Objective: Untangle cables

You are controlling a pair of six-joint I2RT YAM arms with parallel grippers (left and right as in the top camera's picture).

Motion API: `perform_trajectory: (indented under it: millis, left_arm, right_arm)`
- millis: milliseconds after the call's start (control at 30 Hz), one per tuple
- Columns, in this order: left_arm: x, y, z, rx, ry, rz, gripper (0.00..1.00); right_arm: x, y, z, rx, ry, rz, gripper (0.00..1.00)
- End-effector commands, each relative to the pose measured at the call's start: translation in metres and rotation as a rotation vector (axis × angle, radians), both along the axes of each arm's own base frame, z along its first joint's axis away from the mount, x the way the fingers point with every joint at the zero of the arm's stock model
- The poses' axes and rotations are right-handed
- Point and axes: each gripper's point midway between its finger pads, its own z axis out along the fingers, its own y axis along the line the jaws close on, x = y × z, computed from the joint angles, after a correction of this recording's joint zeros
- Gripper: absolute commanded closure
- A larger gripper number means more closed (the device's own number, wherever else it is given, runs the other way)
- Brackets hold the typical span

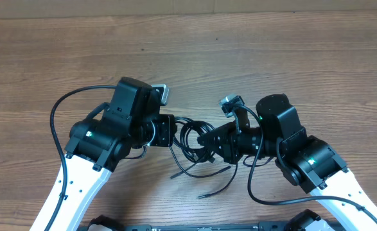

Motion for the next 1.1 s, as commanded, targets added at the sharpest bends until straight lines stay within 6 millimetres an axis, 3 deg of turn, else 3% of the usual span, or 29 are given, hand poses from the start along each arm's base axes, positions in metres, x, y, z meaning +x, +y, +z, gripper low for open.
perform_trajectory:
  millis: [0,267,467,700,867,933,1067]
  left_arm:
    - [0.033,0.041,0.001,0.119,-0.065,0.25,0.96]
    - [0.034,0.084,-0.009,0.142,0.034,0.625,0.94]
    - [0.028,0.098,-0.014,0.143,0.09,0.711,0.95]
    - [0.025,0.101,-0.016,0.151,0.104,0.729,0.95]
    - [0.025,0.099,-0.016,0.15,0.106,0.706,0.96]
    - [0.025,0.094,-0.016,0.153,0.097,0.65,0.96]
    - [0.027,0.083,-0.013,0.154,0.062,0.502,0.96]
  right_arm:
    - [-0.01,0.0,0.02,0.042,-0.015,0.033,0.91]
    - [-0.01,0.0,0.019,0.042,-0.014,0.033,0.91]
    - [0.003,-0.007,0.013,0.011,0.025,-0.077,0.89]
    - [0.015,-0.016,0.005,-0.025,0.054,-0.187,0.89]
    - [0.018,-0.022,-0.004,-0.065,0.075,-0.232,0.77]
    - [0.017,-0.023,-0.006,-0.074,0.086,-0.233,0.69]
    - [0.015,-0.024,-0.012,-0.081,0.13,-0.248,0.63]
